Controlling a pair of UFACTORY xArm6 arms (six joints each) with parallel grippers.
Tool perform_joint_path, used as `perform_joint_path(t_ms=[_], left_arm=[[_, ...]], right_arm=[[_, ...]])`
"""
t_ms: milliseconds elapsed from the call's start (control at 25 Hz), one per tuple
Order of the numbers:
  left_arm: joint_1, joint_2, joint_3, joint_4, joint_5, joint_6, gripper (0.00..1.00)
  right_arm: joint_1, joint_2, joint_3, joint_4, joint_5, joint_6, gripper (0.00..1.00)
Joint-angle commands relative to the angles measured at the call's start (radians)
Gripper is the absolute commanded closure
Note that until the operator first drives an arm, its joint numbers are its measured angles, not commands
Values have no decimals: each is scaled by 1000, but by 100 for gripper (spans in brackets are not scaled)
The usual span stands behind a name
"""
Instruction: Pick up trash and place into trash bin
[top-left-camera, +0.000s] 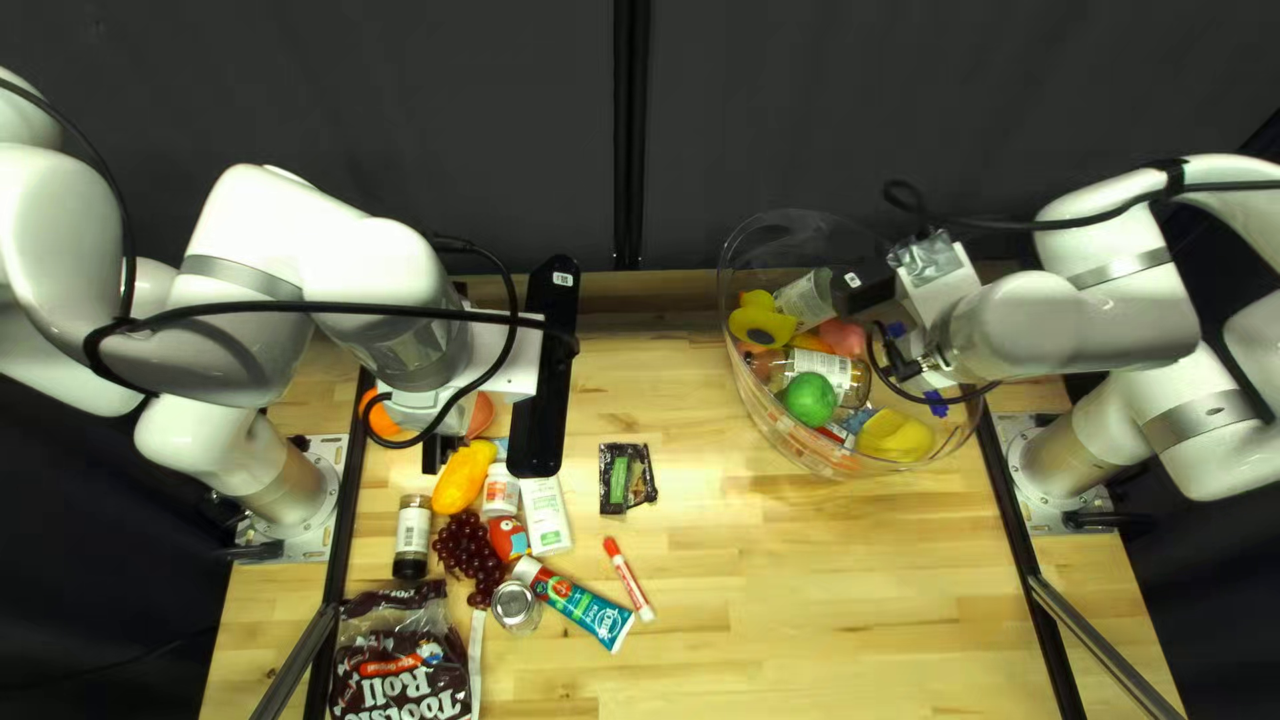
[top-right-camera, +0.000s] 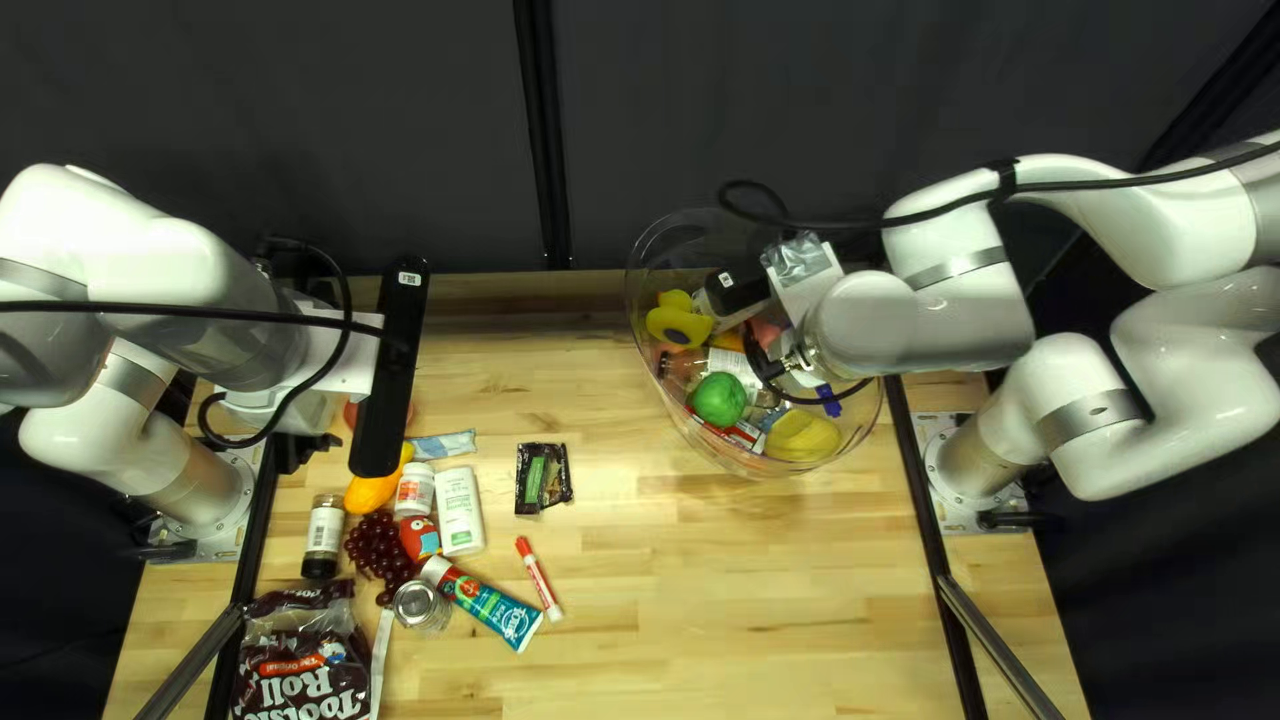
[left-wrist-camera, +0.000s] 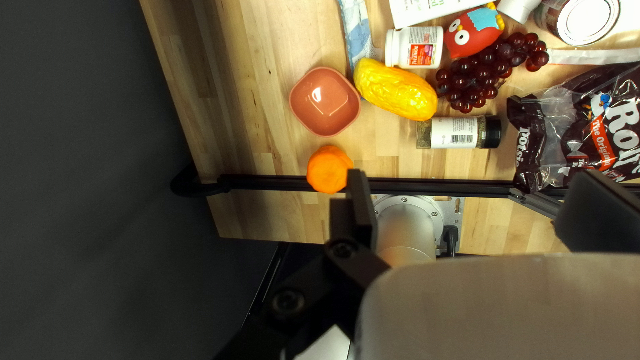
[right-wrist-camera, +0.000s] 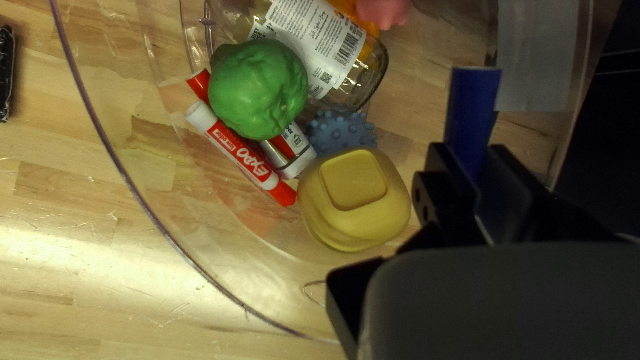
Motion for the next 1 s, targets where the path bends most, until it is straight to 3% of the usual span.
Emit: perform_joint_path(t_ms=[40,80,160,240,520,720,1000], left_arm=[[0,0,0,0,0,0,0],[0,0,0,0,0,0,0],[0,0,0,0,0,0,0],[0,0,0,0,0,0,0],[0,0,0,0,0,0,0],[0,0,0,0,0,0,0],[0,0,0,0,0,0,0]], right_arm=[[-27,-1,19,7,-40,-36,93],[-32,0,20,9,-46,-44,91],[-37,-1,22,13,-52,-53,50],[-38,-4,22,16,-53,-56,1],[36,-20,8,48,-35,-7,0],[176,-46,-2,77,-23,52,0],[303,27,-212,132,135,-29,0]])
